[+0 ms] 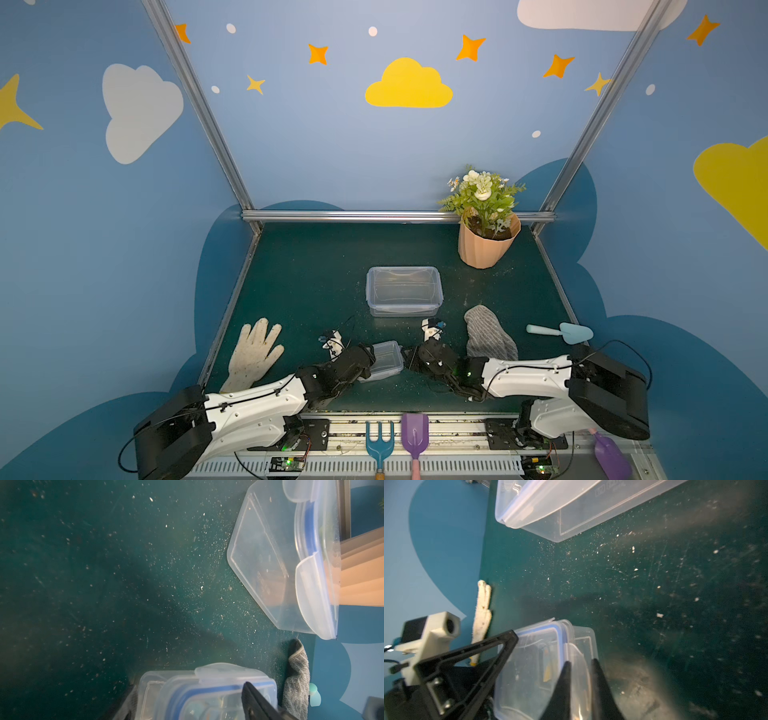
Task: Wipe the insides of the lunch boxes
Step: Open the fastener of the lunch box, then adjust the lunch box at the center of the board.
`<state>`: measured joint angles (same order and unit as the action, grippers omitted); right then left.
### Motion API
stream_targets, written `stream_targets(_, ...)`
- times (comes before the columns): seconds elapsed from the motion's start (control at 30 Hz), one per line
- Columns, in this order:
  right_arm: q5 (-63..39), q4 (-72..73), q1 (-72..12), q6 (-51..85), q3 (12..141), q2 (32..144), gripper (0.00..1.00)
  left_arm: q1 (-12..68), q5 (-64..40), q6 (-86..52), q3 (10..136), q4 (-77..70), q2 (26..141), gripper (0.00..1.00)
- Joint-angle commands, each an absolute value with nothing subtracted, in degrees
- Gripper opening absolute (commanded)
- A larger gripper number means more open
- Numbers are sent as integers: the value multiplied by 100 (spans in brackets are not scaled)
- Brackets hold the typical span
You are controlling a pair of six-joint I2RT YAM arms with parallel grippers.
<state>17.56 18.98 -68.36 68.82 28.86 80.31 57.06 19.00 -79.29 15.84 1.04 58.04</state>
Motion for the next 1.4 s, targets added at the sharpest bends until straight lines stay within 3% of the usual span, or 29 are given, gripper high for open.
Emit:
stream_targets(0.0,1545,1082,-6943,6724,2944,8071,0,5765,1371,-7788,1537,352,5934,76)
stream_targets(0.1,1541,1053,-6941,6608,2972,8003,0,5769,1362,-7765,1547,359,5945,76)
stream_targets(0.17,1565,926,-6941,6567,3019,7901,7,5766,1375,-7752,1557,358,5925,77)
stream_targets(0.43,1466,837,-6827,6470,2990,7621,60,5757,1467,-7640,1572,333,5854,77)
stream_targets(0.6,1273,912,-6657,6337,2954,7485,71,5717,1493,-7431,1607,187,5853,78)
stream_targets(0.8,805,948,-6398,6174,2917,7421,77,5543,1381,-7086,1765,15,5988,79)
stream_targets(1.13,360,982,-6205,6093,2807,7330,79,5376,921,-6759,2292,-571,6869,80)
stream_targets(1.37,431,671,-6118,6118,2698,6993,81,5286,572,-6340,3032,-531,7610,87)
